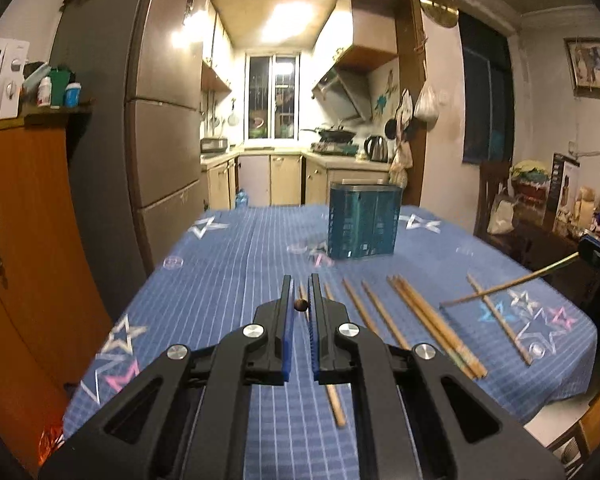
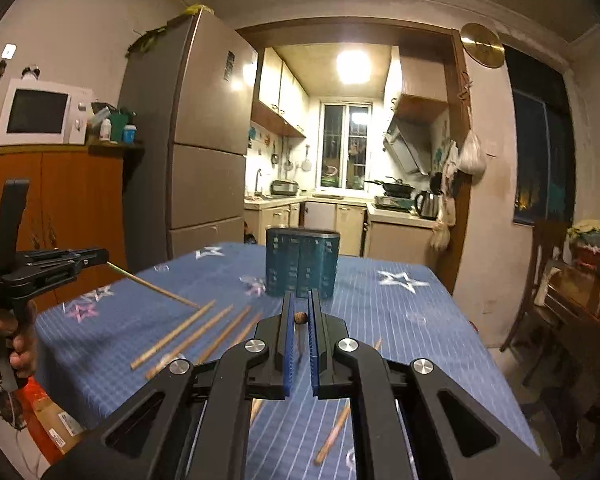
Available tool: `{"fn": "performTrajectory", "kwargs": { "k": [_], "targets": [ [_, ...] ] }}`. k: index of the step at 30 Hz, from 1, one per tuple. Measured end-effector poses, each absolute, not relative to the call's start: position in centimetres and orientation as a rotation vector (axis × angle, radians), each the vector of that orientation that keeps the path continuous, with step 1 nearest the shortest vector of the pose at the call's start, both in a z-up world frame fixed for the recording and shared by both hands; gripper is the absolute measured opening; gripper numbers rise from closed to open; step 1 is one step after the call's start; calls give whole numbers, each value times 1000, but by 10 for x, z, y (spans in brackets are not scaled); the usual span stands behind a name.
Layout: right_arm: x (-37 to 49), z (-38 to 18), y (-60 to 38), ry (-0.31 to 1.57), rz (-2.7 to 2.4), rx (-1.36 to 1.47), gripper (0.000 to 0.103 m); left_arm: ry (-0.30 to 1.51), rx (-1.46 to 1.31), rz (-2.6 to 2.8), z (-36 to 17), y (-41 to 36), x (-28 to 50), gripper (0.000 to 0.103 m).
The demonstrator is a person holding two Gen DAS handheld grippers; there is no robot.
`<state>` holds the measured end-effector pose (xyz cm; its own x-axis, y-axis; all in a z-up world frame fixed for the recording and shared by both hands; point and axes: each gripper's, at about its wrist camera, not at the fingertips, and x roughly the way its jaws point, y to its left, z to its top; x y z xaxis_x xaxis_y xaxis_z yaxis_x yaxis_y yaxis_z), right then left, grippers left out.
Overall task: Organize utensils
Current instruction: 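Lift the chopstick with the right tool and carry it over the teal holder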
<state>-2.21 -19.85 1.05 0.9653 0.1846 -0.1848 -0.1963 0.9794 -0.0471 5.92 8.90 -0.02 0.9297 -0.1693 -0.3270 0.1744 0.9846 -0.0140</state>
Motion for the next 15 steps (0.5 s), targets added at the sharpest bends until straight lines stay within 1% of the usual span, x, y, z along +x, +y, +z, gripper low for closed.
{"fn": "performTrajectory", "kwargs": {
  "k": [7,15],
  "targets": [
    [19,47,-211,200,252,-43,8,307,17,-200,35,85,88,5],
    [59,70,-209,237,296,-53,8,322,10,-224,57,80,124,5]
  ]
}}
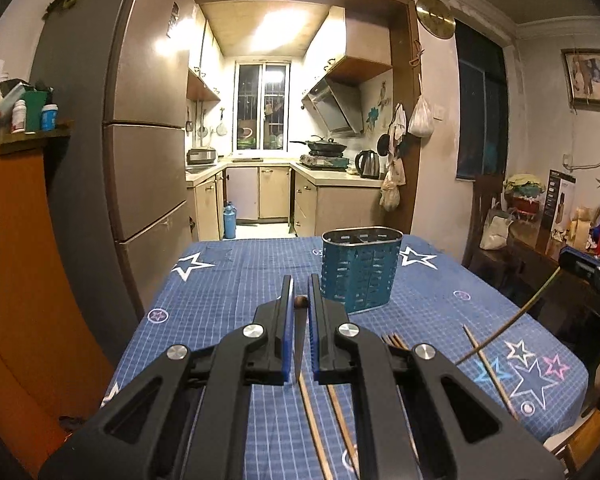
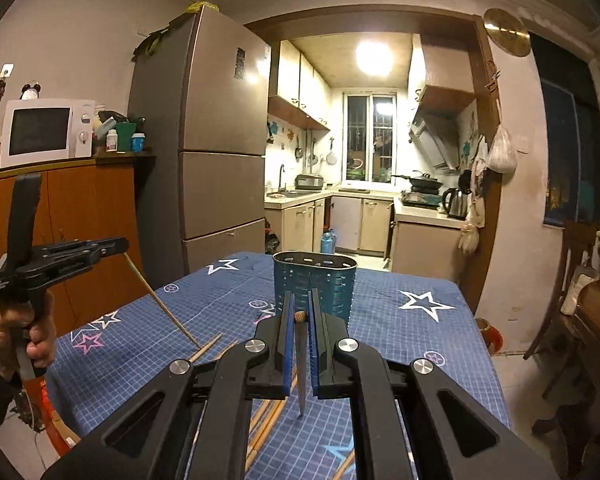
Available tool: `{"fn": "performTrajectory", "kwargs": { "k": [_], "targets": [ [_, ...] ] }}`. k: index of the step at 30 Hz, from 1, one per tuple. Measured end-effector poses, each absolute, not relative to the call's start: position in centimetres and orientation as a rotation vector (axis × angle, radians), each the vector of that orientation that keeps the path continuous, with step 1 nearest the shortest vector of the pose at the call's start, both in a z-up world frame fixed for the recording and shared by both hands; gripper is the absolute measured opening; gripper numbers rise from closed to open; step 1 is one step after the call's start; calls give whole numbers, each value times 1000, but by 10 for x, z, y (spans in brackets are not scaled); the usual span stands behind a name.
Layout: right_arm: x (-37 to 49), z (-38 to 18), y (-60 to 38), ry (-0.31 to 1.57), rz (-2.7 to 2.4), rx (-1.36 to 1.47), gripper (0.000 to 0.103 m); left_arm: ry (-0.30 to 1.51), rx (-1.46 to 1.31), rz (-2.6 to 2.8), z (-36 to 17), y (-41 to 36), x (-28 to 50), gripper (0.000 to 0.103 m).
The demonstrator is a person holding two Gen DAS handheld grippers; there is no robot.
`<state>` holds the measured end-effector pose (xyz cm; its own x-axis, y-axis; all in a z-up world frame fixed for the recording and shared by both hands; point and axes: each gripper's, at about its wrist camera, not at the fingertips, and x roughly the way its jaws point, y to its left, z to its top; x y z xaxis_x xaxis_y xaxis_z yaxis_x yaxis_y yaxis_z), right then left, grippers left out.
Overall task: Organize utensils
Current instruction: 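Lift the chopstick with the right tool and carry it over the teal holder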
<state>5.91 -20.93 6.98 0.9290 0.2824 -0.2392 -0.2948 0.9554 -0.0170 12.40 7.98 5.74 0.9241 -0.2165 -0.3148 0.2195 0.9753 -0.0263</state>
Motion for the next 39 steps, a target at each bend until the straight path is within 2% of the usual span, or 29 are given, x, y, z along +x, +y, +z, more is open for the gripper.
{"fn": "performTrajectory", "kwargs": {
  "k": [20,33,39],
  "targets": [
    [140,134,-194,242,379,-43,8,274,39,-267,123,58,173,5],
    [231,226,-195,161,351,-40,8,218,1,-322,200,19,238,5],
    [280,251,-202,139,328,-20,8,197,0,-314,220,-3,276,5]
  ]
}}
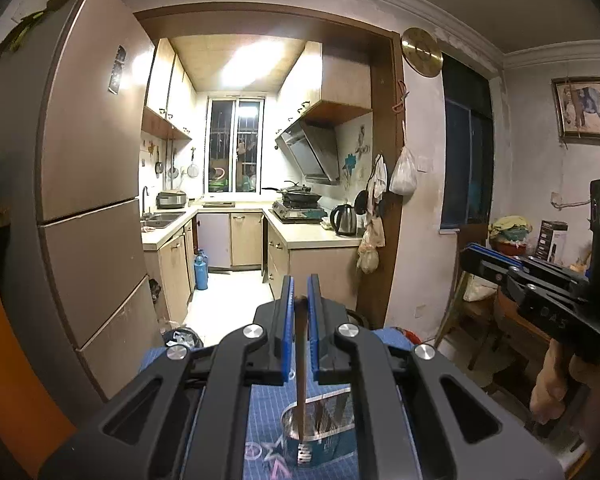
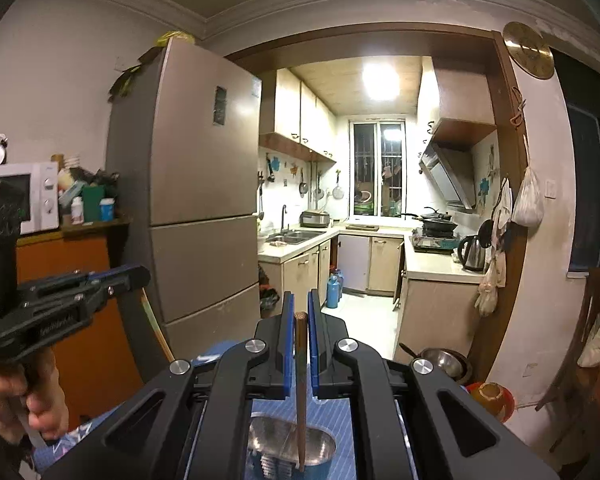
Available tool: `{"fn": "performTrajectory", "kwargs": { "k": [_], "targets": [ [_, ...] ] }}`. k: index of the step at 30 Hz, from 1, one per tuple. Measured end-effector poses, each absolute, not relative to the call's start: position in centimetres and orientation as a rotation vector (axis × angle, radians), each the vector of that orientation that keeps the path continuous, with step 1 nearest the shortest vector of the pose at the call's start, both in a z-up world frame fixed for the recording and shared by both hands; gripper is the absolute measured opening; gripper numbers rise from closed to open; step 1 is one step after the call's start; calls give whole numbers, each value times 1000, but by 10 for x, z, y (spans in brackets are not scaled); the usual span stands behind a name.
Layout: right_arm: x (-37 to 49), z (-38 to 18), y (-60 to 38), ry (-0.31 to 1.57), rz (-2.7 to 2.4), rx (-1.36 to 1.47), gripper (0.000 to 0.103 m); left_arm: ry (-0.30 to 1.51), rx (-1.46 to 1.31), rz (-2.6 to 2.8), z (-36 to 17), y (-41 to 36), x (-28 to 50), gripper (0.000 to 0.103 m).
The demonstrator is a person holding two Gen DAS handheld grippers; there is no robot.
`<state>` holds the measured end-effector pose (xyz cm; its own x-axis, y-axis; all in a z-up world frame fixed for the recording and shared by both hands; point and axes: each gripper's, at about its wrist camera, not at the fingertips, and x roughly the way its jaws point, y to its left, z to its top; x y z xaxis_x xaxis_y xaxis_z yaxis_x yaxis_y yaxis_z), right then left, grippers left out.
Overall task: Organize utensils
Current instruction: 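Lift the chopstick with the right tool and carry it over the teal holder, then lower the chopstick into the teal holder and open the right tool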
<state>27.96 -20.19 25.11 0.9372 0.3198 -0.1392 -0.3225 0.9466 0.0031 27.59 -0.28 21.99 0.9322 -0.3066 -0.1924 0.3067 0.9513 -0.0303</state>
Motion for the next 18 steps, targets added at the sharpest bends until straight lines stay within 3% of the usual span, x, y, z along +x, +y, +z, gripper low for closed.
{"fn": "performTrajectory", "kwargs": {
  "k": [8,18],
  "targets": [
    [345,234,-199,181,327,15,8,241,-2,-313,206,-23,327,5],
    [387,166,-192,281,336,30,8,337,-4,-320,153,-23,365,5]
  ]
}}
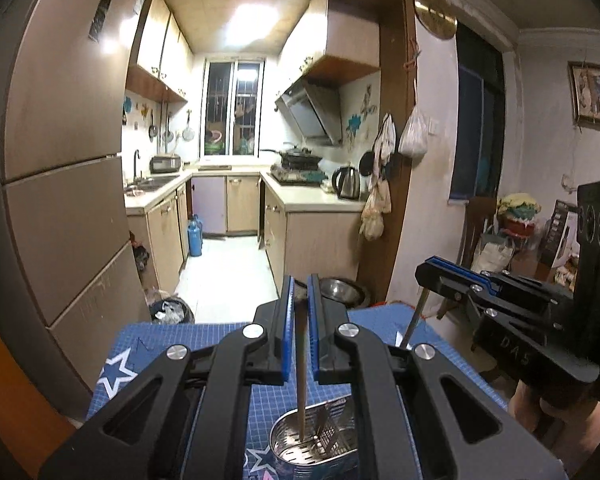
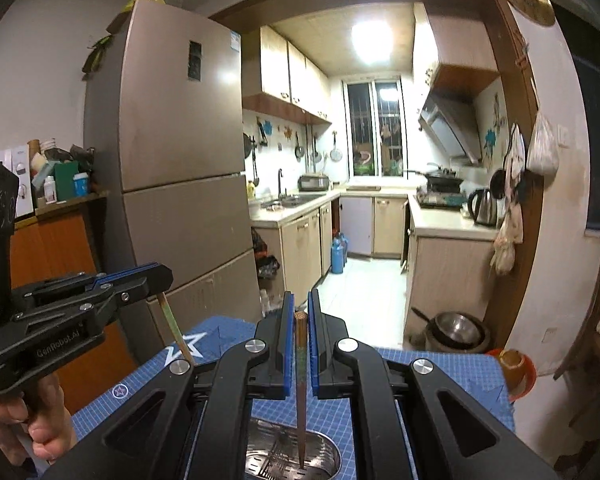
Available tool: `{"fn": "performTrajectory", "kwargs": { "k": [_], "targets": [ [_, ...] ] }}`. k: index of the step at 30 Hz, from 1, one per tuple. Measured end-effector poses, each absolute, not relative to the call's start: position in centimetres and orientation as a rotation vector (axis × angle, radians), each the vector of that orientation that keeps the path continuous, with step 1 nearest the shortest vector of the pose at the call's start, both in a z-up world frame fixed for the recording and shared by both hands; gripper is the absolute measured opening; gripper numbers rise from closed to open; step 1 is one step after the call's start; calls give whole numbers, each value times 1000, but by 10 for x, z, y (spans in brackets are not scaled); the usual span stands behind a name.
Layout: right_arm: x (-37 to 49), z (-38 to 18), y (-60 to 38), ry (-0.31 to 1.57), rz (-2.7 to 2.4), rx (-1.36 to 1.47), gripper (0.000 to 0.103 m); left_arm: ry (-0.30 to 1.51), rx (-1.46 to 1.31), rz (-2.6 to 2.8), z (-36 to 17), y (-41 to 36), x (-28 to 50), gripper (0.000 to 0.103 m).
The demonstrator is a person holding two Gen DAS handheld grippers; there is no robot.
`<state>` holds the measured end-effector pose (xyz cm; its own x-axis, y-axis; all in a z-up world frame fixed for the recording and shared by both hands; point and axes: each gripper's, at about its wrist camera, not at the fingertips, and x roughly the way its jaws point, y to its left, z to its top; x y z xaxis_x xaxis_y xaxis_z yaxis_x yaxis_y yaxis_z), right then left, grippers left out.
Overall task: Organize utensils
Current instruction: 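Lower the chopstick into the teal holder and open the right tool, then move the right tool back and close it on another chopstick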
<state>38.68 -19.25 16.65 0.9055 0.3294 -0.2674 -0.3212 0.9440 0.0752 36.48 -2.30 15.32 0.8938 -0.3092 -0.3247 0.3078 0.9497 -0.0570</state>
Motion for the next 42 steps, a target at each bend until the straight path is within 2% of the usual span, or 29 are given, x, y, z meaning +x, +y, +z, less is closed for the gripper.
{"fn": "performTrajectory", "kwargs": {
  "k": [15,16,17,18,19,20,23,27,32,36,38,42],
  "targets": [
    [406,122,-201,352,343,53,9,411,12,-325,117,-24,381,7],
    [405,122,-203,352,343,53,18,410,10,-326,118,-22,379,11],
    [404,122,-204,349,345,56,34,408,10,-324,118,-22,379,22],
    [401,122,-206,341,342,59,39,405,11,-318,120,-24,379,30],
    [397,123,-207,335,337,61,42,398,11,-311,121,-22,377,43],
    [395,124,-209,332,335,62,44,388,11,-308,122,-22,373,51],
    [379,128,-214,313,320,59,47,378,17,-304,125,-20,363,53],
    [331,136,-223,280,319,58,48,363,19,-310,131,-12,334,53],
    [227,123,-228,236,329,48,48,319,59,-311,123,10,257,62],
    [142,82,-226,253,331,35,47,341,122,-291,93,36,194,65],
    [103,40,-219,327,341,43,45,392,133,-284,68,50,168,65],
    [64,-39,-202,514,354,64,31,516,118,-275,12,72,139,65]
  ]
}}
